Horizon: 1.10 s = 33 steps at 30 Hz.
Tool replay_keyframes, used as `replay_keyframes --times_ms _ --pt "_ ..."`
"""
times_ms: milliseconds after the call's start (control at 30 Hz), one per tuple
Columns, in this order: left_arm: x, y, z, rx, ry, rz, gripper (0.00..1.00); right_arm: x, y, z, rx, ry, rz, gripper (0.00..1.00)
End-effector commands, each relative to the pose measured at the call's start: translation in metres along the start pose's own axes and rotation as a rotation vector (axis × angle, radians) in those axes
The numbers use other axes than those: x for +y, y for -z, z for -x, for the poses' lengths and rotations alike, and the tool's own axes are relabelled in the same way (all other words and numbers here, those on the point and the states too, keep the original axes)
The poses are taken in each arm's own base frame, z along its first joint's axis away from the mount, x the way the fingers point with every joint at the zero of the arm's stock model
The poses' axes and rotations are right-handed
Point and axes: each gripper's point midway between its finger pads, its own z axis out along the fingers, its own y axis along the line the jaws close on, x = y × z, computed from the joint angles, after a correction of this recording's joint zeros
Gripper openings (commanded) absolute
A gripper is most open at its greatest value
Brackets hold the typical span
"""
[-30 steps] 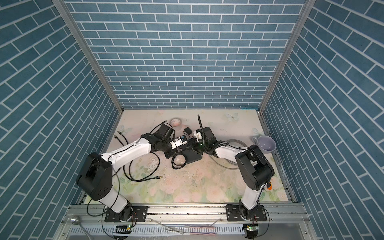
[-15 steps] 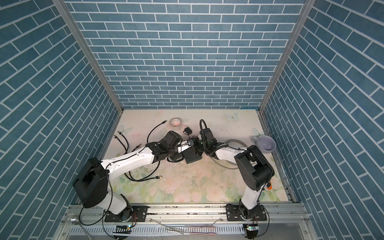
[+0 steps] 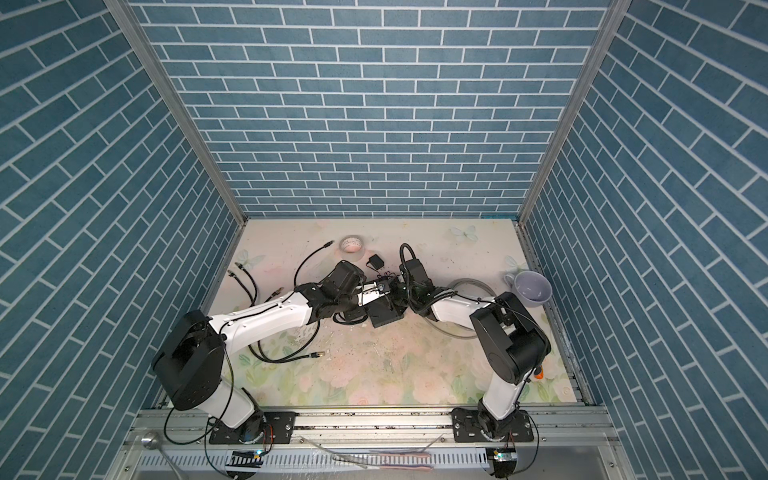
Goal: Insert the plug into the switch port
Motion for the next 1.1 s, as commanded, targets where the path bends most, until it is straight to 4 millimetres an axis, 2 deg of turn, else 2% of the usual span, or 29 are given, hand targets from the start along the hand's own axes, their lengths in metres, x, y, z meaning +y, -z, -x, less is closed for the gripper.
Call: replay_keyframes --times_ms 0,167,400,567,800,1067 --pt "-0.012 0.002 -0.024 0.061 0.016 -0.075 0.39 0.018 0.007 -0.001 -0.018 -0.047 0.077 0.01" --pt "-0.011 0.003 -0.035 0.07 0.064 -0.111 0.36 0.016 0.015 0.003 -0.061 -0.049 0.064 0.01" --pt "-0.013 0.009 -0.04 0.079 0.077 -0.131 0.34 0.014 0.021 0.01 -0.111 -0.072 0.072 0.0" --pt "-0.005 0.006 -0.029 0.021 0.09 -0.101 0.37 0.022 0.021 0.009 -0.104 -0.082 0.097 0.0" --pt "0.02 -0.005 -0.013 -0.015 0.059 -0.003 0.37 0.03 0.025 0.0 -0.074 -0.074 0.11 0.0" --pt "0.032 -0.013 -0.001 -0.054 0.037 0.042 0.37 0.036 0.026 -0.007 -0.056 -0.081 0.135 0.0"
